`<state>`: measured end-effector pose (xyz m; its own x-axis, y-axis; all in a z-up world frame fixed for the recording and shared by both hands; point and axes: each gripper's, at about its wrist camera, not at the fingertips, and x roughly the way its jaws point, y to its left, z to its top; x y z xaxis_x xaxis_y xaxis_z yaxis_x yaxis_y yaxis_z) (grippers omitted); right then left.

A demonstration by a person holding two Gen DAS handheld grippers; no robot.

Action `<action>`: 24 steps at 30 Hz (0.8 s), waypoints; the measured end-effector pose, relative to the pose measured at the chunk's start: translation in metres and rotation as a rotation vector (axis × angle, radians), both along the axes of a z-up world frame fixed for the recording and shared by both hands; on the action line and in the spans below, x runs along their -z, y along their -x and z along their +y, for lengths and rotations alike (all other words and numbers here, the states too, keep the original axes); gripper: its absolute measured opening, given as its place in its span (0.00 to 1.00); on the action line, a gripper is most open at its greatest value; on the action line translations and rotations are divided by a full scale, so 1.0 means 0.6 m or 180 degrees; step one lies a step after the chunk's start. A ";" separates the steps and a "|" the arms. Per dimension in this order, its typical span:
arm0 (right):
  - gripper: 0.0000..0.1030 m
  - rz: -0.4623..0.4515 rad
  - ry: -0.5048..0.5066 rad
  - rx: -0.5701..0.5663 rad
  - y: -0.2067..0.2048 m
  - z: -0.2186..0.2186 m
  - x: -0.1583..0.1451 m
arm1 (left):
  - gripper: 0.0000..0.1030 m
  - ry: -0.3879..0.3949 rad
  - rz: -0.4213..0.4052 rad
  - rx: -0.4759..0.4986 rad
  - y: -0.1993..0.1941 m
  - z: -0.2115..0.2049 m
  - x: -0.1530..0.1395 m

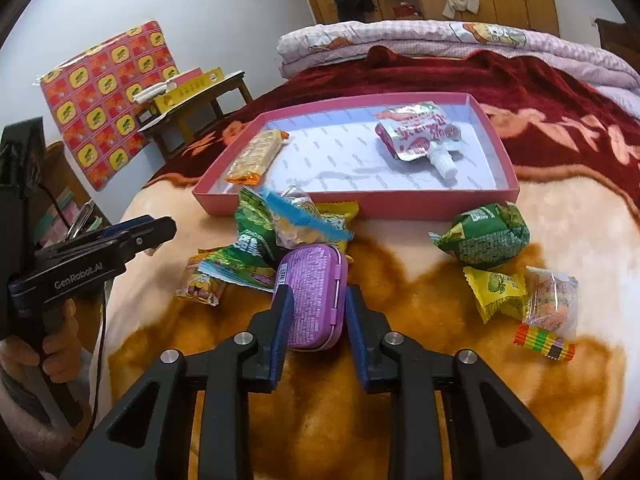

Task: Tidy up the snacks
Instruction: 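Grasp the brown chocolate with the left tool while the right tool grasps the purple tin, then carry the chocolate and tin into the pink box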

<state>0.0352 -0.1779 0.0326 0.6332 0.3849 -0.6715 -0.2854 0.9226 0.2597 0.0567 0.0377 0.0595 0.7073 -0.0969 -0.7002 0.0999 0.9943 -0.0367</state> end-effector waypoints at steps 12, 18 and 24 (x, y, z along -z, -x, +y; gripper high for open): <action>0.18 -0.0224 -0.0004 0.0053 0.016 -0.011 -0.040 | 0.40 -0.0005 -0.0137 0.0064 -0.014 -0.017 -0.031; 0.18 -0.0322 0.0027 0.0090 0.015 -0.021 -0.062 | 0.40 -0.0039 -0.0187 0.0133 -0.039 -0.033 -0.039; 0.18 -0.0423 0.0120 0.0204 -0.007 -0.039 -0.086 | 0.40 -0.0070 -0.0176 0.0156 -0.071 -0.046 -0.036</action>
<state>0.0394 -0.2015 0.0842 0.7399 0.3170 -0.5934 -0.2552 0.9483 0.1884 0.0995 0.0102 0.0810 0.7398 -0.1175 -0.6625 0.1499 0.9887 -0.0080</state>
